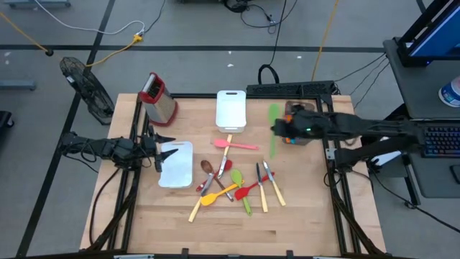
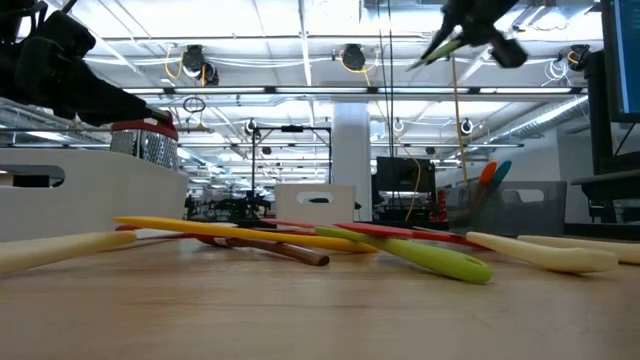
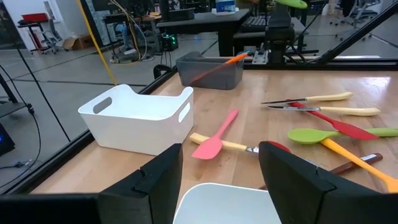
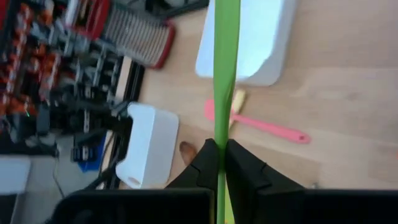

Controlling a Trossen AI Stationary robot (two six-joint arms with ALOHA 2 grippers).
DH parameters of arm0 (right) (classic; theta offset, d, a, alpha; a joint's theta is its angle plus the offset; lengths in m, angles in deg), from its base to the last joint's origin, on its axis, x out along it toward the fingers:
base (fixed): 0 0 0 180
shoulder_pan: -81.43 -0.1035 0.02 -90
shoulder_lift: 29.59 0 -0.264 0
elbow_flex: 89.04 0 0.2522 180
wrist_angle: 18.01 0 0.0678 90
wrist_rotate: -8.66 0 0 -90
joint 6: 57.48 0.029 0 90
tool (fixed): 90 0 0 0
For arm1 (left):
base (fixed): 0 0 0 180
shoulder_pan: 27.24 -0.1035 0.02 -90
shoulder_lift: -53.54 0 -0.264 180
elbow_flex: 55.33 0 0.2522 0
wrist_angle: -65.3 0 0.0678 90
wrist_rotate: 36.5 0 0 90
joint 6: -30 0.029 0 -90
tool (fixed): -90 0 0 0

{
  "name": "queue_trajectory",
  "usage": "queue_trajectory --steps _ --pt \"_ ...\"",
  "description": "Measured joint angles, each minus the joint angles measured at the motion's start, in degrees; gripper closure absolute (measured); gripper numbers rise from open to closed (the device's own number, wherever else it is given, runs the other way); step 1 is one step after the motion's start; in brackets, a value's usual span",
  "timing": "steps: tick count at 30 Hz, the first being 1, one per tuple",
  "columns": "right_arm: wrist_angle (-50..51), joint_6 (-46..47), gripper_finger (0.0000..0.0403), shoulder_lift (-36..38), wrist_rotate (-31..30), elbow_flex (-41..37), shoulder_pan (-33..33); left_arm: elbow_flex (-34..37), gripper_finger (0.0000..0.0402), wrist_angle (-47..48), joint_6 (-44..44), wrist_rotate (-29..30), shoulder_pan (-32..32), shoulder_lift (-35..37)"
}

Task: Pick & Place Kitchen Items
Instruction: Put the green spatula into the black bin

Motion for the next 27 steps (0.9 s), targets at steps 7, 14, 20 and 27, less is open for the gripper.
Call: queue_trajectory --steps 7,14,20,27 --pt "13.07 7.27 0.04 8.96 -0.92 0.0 0.97 0.0 0.0183 -0.03 -0.01 0.0 -0.01 0.0" --pt "20.14 10.27 0.04 13.55 -0.84 0.0 2.86 -0.01 0.0183 -0.04 -0.01 0.0 0.0 0.0" --pt "20.14 10.31 0.04 14.47 -0.65 0.0 3.65 -0.01 0.0183 -0.04 -0.01 0.02 -0.02 0.0" --pt "23.17 14.16 0.04 14.45 6.36 0.0 7.15 -0.01 0.0183 -0.07 -0.01 0.02 -0.02 0.0"
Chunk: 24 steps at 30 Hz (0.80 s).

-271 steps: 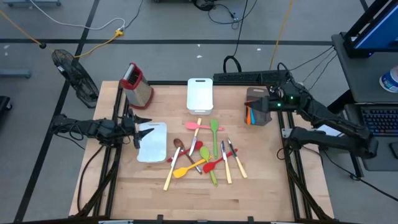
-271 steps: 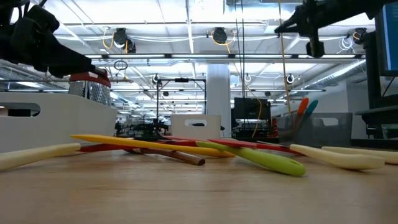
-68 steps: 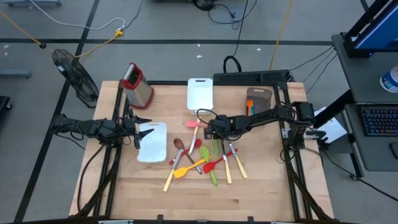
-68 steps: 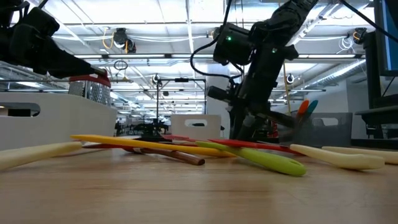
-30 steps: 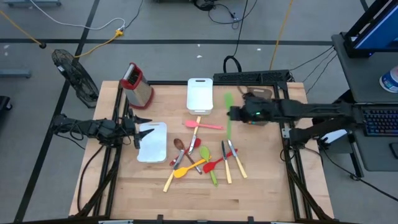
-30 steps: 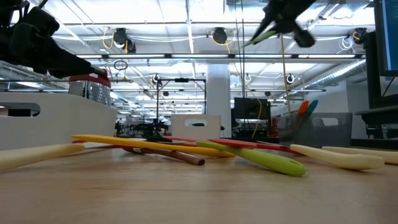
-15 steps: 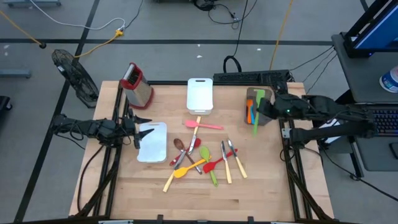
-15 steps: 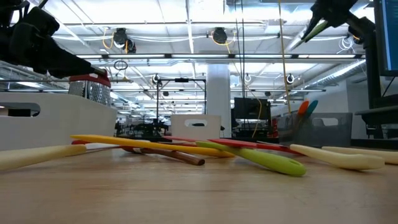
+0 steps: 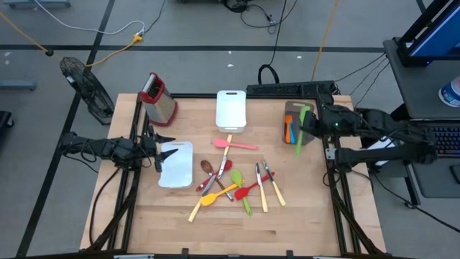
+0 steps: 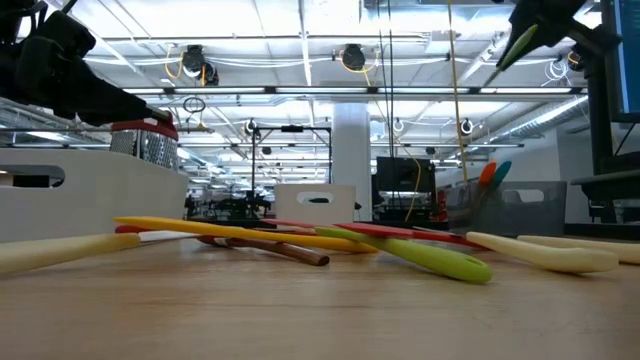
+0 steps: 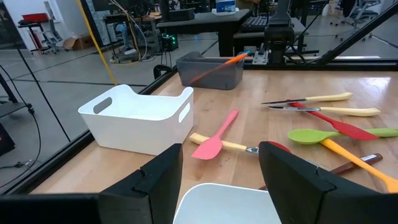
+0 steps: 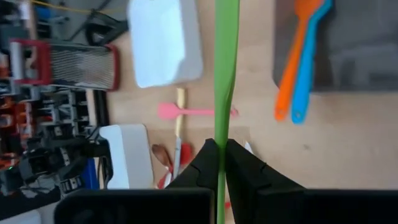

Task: Pick & Place Kitchen Items
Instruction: Put the green spatula into the black bin

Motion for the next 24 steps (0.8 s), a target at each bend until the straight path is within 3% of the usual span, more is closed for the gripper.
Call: queue_trajectory --steps 13,24 --pt "1.55 5.57 0.04 -0.48 24.49 -3.36 15.07 0.02 0.0183 0.0 0.0 0.0 0.0 0.0" --pt "-19.65 0.9 0.0398 -3.84 43.46 -17.22 31.54 0.01 0.0183 -0.02 0.0 0.0 0.0 0.0"
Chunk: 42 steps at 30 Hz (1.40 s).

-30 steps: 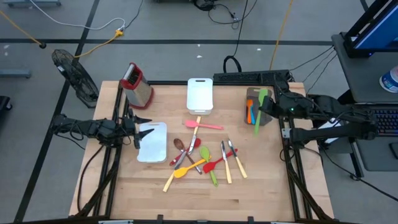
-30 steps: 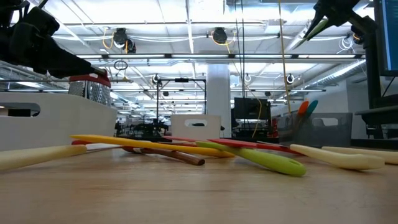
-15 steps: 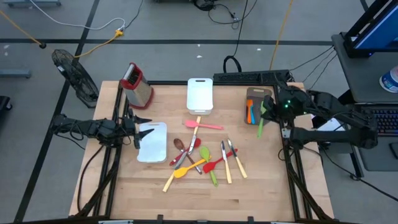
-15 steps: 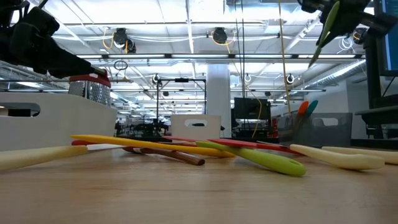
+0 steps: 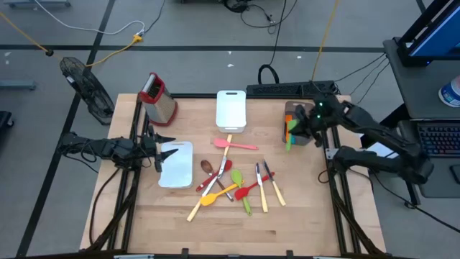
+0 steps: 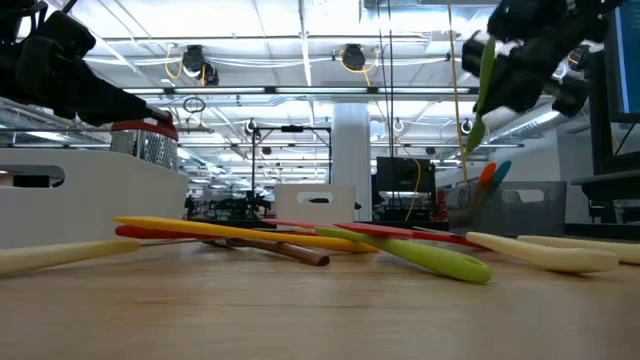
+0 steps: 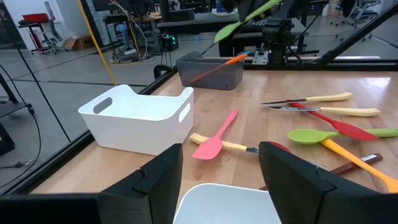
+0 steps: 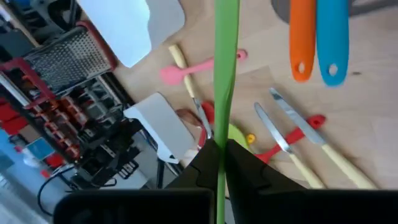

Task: Pick & Place Kitchen Items
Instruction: Put the green spatula into the black bin

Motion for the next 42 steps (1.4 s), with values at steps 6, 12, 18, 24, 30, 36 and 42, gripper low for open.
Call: queue_trajectory --steps 6,12,18,24,30,36,42 --pt "-0.81 -6.8 0.0398 -2.61 6.1 -5.54 8.28 0.0 0.0183 0.0 0.0 0.0 0.01 0.0" --pt "-7.44 -9.55 0.0397 -4.36 9.65 -8.96 15.33 0.0 0.0183 0.02 0.39 0.04 0.02 0.0" --pt "-9.79 -11.15 0.0397 -6.48 12.81 -11.06 20.15 0.0 0.0183 0.02 0.15 0.04 0.01 0.0" --pt "-9.85 -12.56 0.0392 -7.86 13.87 -12.43 21.28 -0.01 0.0183 0.02 0.13 0.07 0.02 0.0" --pt "-9.81 -12.53 0.0373 -7.85 13.94 -13.79 21.28 -0.01 0.0183 0.02 -0.02 0.09 0.0 0.0" --pt "-10.61 -13.55 0.0367 -7.83 13.87 -13.79 21.28 -0.01 0.0183 0.02 -0.02 0.07 0.02 0.0" --pt "-10.67 -15.98 0.036 -7.83 13.47 -13.79 21.28 0.01 0.0183 0.02 -0.02 0.07 0.0 0.0"
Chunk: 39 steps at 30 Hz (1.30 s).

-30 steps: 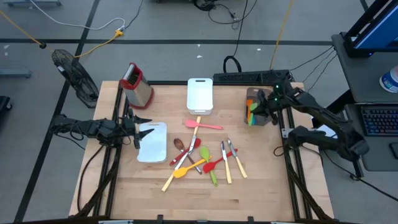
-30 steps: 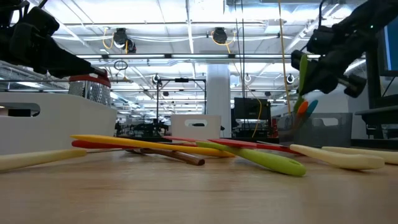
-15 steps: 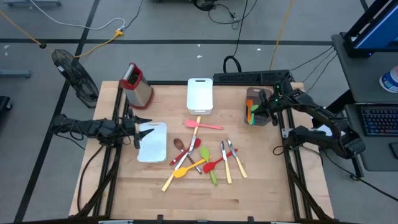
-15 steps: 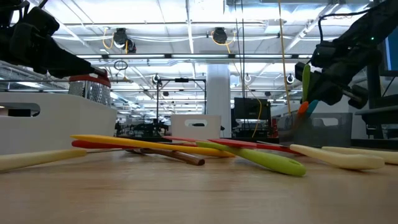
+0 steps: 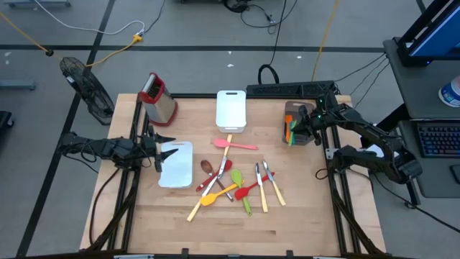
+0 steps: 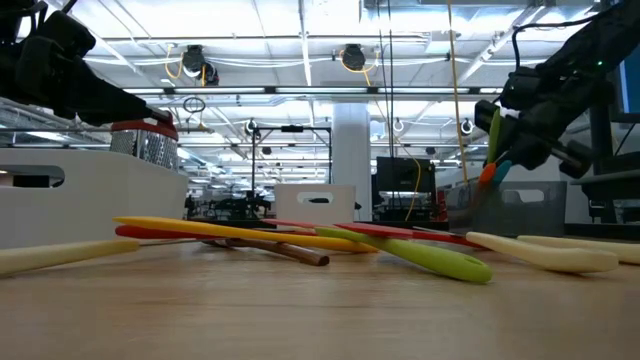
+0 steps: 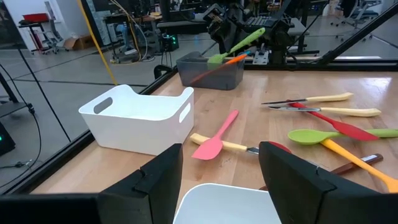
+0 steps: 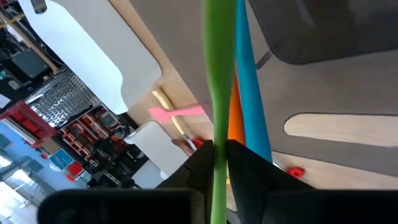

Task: Pick & Place Kitchen Items
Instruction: Put the green spatula into the black bin, then put the pink spatula into the black bin

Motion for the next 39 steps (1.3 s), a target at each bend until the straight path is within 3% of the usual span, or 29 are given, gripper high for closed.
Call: queue_trajectory --steps 13,27,39 --pt "-0.1 -2.16 0.0313 0.75 -1.97 0.0 0.02 -0.02 0.0183 0.0 0.0 0.0 0.01 0.0" --pt "-0.67 2.53 0.0341 13.13 -4.7 0.0 -0.12 -0.02 0.0183 0.0 0.02 0.0 0.02 0.0" --pt "-21.42 5.72 0.0356 24.09 -12.92 0.0 -7.42 0.0 0.0183 0.02 0.02 -0.02 0.0 0.0"
